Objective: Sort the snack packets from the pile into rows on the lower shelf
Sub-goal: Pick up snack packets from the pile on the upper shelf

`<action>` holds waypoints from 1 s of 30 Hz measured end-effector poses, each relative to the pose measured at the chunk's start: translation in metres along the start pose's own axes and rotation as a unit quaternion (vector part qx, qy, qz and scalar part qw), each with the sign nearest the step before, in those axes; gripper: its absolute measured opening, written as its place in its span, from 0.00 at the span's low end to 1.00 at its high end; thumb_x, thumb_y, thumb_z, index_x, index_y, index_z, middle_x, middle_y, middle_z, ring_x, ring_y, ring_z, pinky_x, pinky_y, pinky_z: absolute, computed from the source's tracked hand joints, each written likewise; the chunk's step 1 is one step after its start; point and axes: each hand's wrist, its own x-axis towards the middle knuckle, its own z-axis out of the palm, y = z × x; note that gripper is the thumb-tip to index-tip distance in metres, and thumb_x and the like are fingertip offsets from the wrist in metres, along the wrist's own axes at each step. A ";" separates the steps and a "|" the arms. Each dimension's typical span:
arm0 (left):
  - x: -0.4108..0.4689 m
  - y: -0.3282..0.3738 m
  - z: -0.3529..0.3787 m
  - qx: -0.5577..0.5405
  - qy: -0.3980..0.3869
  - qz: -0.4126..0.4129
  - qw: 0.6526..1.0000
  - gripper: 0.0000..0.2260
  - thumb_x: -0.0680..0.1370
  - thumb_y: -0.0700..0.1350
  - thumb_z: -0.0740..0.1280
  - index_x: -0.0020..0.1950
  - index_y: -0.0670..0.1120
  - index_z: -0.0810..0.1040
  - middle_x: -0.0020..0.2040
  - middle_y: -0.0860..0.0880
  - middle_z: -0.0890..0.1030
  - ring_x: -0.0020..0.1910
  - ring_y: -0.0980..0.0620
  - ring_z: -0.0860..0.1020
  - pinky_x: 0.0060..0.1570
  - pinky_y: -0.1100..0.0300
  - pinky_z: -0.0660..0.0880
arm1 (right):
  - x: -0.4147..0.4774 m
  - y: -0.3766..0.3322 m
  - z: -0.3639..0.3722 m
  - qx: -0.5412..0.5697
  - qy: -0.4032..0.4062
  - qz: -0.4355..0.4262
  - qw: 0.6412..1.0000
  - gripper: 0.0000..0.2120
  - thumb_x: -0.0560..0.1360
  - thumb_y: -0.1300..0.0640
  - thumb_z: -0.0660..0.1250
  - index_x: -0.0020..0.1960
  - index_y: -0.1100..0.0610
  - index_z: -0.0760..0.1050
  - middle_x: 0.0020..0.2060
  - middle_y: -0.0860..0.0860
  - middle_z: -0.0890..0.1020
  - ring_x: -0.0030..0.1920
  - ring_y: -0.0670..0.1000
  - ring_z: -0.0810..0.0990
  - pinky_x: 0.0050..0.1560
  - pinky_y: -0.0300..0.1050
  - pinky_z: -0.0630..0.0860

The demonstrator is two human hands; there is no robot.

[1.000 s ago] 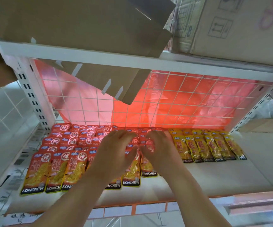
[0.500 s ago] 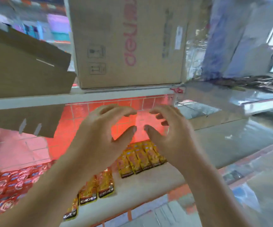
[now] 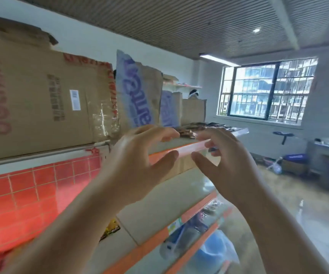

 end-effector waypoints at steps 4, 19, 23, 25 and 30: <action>0.033 0.023 0.047 -0.011 -0.016 0.014 1.000 0.18 0.75 0.60 0.66 0.65 0.65 0.77 0.57 0.67 0.79 0.60 0.67 0.75 0.57 0.70 0.69 | -0.002 0.043 -0.041 -0.026 -0.005 0.026 0.999 0.15 0.74 0.50 0.74 0.59 0.42 0.76 0.53 0.36 0.78 0.54 0.42 0.78 0.54 0.46 0.78; 0.122 0.002 0.170 -0.055 -0.015 0.001 0.998 0.16 0.77 0.58 0.70 0.65 0.67 0.77 0.54 0.68 0.80 0.56 0.69 0.75 0.52 0.67 0.72 | 0.014 0.176 -0.084 -0.111 -0.013 0.046 0.993 0.20 0.73 0.52 0.77 0.59 0.38 0.72 0.52 0.22 0.72 0.51 0.27 0.73 0.48 0.21 0.66; 0.147 -0.019 0.204 -0.038 -0.014 -0.009 0.999 0.17 0.76 0.59 0.69 0.64 0.67 0.77 0.54 0.69 0.79 0.55 0.69 0.75 0.51 0.66 0.74 | 0.033 0.222 -0.078 -0.113 -0.031 0.043 0.992 0.17 0.73 0.49 0.76 0.57 0.39 0.74 0.54 0.26 0.74 0.53 0.30 0.75 0.47 0.25 0.69; 0.161 -0.031 0.223 -0.023 -0.018 -0.016 0.999 0.20 0.74 0.64 0.64 0.66 0.68 0.75 0.56 0.72 0.77 0.57 0.69 0.75 0.52 0.66 0.74 | 0.048 0.249 -0.072 -0.099 -0.045 0.041 0.993 0.15 0.73 0.46 0.73 0.58 0.39 0.75 0.55 0.30 0.75 0.56 0.35 0.76 0.49 0.30 0.70; 0.205 -0.057 0.254 -0.013 -0.012 -0.028 0.999 0.22 0.71 0.69 0.60 0.66 0.73 0.71 0.59 0.76 0.74 0.59 0.75 0.72 0.50 0.70 0.72 | 0.094 0.306 -0.056 -0.078 -0.042 0.031 0.996 0.17 0.70 0.39 0.67 0.58 0.37 0.74 0.56 0.28 0.74 0.55 0.34 0.75 0.48 0.25 0.70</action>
